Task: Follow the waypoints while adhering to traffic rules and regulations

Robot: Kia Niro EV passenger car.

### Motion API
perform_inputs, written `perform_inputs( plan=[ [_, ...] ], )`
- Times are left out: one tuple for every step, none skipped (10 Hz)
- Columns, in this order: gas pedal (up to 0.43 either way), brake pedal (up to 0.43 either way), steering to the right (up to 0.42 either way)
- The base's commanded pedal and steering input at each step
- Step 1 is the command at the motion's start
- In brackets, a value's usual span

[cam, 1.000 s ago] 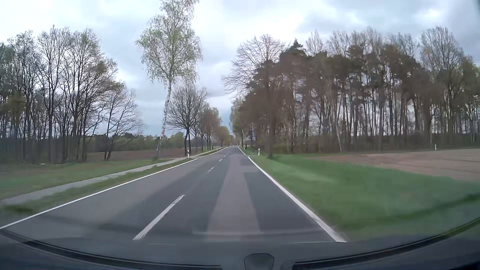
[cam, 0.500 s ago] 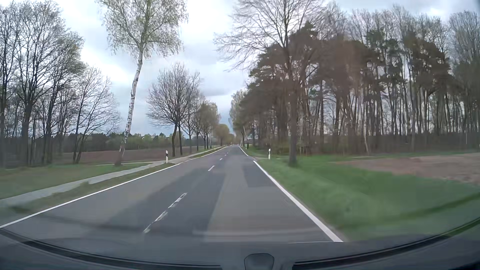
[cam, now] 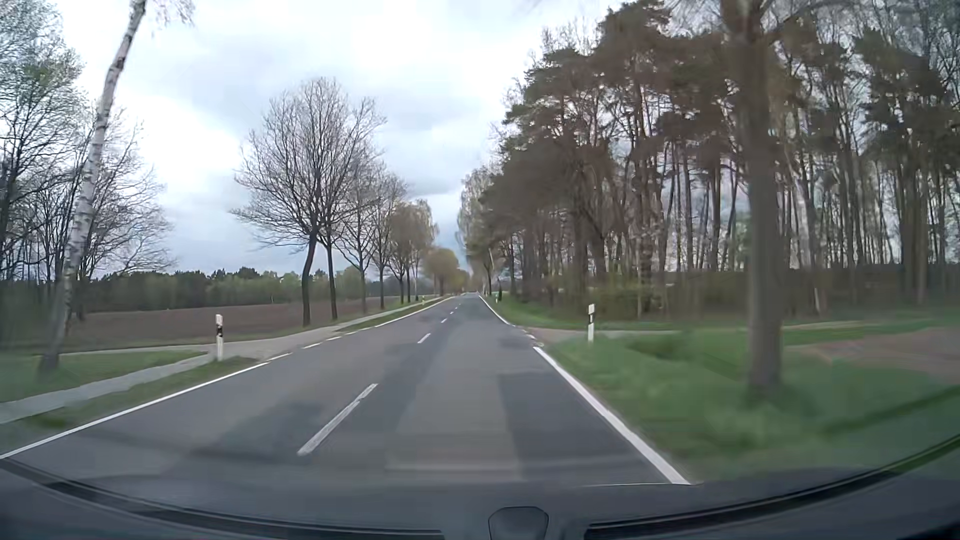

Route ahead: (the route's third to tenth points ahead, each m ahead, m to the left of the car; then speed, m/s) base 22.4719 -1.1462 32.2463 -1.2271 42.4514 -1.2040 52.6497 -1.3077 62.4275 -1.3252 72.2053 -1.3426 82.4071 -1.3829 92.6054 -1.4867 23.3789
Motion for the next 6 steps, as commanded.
perform_inputs(
  plan=[
    [0.240,0.000,-0.005],
    [0.240,0.000,-0.005],
    [0.240,0.000,-0.004],
    [0.240,0.000,-0.004],
    [0.240,0.000,-0.003],
    [0.248,0.000,-0.003]
  ],
)
